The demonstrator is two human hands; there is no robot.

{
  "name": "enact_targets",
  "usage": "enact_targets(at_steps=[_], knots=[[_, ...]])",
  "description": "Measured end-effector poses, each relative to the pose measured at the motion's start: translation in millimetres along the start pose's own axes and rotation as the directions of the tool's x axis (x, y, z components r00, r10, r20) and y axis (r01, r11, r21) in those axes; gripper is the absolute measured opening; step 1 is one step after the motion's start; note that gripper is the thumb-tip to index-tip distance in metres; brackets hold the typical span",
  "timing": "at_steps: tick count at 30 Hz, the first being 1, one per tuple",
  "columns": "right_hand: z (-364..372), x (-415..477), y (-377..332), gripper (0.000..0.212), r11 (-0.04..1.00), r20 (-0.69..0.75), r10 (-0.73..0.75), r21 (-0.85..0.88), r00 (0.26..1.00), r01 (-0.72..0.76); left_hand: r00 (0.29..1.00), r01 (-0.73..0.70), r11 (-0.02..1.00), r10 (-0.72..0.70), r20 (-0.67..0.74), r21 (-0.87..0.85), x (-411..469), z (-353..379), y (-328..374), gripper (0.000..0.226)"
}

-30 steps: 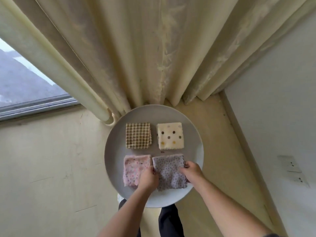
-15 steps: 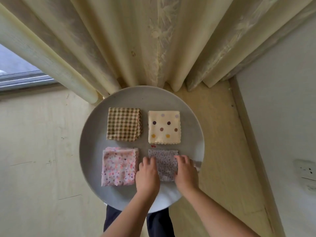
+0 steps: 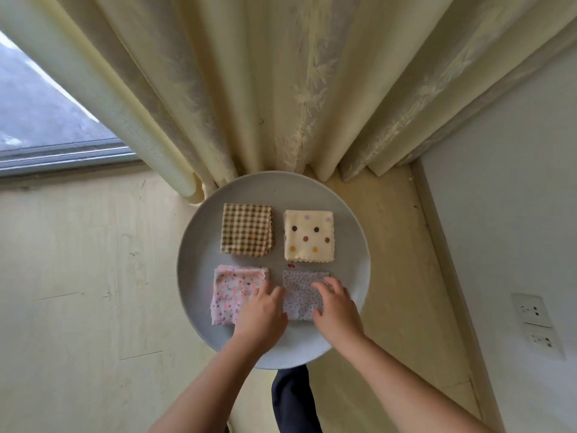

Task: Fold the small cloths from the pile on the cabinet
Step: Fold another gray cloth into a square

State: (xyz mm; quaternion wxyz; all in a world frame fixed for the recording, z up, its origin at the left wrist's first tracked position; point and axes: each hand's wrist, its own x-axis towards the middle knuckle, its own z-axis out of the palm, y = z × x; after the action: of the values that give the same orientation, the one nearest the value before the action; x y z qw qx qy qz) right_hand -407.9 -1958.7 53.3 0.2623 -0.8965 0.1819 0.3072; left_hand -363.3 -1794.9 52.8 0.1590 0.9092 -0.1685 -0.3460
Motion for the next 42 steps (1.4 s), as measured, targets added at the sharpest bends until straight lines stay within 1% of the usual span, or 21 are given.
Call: enact_targets(at_steps=[4, 6, 9, 13, 17, 20, 25, 29, 33, 38, 40, 42], knots=[[-31.9, -61.5, -72.5, 0.048, 0.986, -0.097, -0.121, 0.105, 0.988, 0.132, 0.989, -0.06, 0.988, 0.04, -0.141, -0.143, -78.2, -75.3, -17.2, 0.036], [-42.7, -94.8, -116.1, 0.042, 0.967, -0.147, -0.172, 0.162, 0.974, 0.195, 0.971, -0.075, 0.972, 0.021, -0.237, -0.221, -123.8, -109.9, -34.8, 0.033], [-43.3, -146.2, -185.0, 0.036, 0.94, -0.204, -0.24, 0.196, 0.949, 0.28, 0.949, -0.079, 0.952, -0.019, -0.314, -0.297, -197.6, -155.4, -71.7, 0.031], [-3.5, -220.8, -277.5, 0.032, 0.917, -0.281, -0.28, 0.204, 0.918, 0.342, 0.924, -0.092, 0.943, -0.038, -0.381, -0.318, -301.2, -190.9, -134.9, 0.028], [50.1, -284.3, -363.0, 0.032, 0.903, -0.286, -0.336, 0.171, 0.897, 0.393, 0.906, -0.138, 0.95, 0.006, -0.423, -0.282, -399.4, -206.7, -201.3, 0.026], [77.4, -312.0, -423.1, 0.03, 0.877, -0.298, -0.38, 0.185, 0.876, 0.443, 0.878, -0.139, 0.947, -0.018, -0.479, -0.29, -448.8, -227.0, -248.9, 0.026], [111.1, -322.6, -517.5, 0.026, 0.861, -0.302, -0.437, 0.131, 0.847, 0.491, 0.822, -0.155, 0.944, -0.039, -0.568, -0.29, -494.6, -266.4, -330.4, 0.026], [146.5, -311.5, -597.7, 0.025, 0.848, -0.307, -0.456, 0.135, 0.835, 0.513, 0.794, -0.143, 0.951, -0.055, -0.606, -0.274, -517.5, -298.8, -410.8, 0.026], [188.2, -292.7, -688.9, 0.027, 0.833, -0.315, -0.475, 0.14, 0.822, 0.535, 0.792, -0.127, 0.957, -0.06, -0.607, -0.261, -537.2, -333.0, -509.8, 0.024], [231.9, -275.1, -826.0, 0.04, 0.822, -0.304, -0.504, 0.118, 0.809, 0.557, 0.807, -0.046, 0.964, -0.119, -0.579, -0.262, -573.7, -387.5, -645.8, 0.027], [247.2, -271.3, -883.0, 0.041, 0.8, -0.293, -0.543, 0.103, 0.787, 0.591, 0.788, -0.029, 0.96, -0.15, -0.597, -0.279, -585.9, -412.3, -697.4, 0.027], [261.9, -267.4, -934.2, 0.041, 0.786, -0.273, -0.577, 0.071, 0.77, 0.614, 0.749, -0.021, 0.937, -0.217, -0.626, -0.349, -594.9, -433.6, -742.2, 0.026]])
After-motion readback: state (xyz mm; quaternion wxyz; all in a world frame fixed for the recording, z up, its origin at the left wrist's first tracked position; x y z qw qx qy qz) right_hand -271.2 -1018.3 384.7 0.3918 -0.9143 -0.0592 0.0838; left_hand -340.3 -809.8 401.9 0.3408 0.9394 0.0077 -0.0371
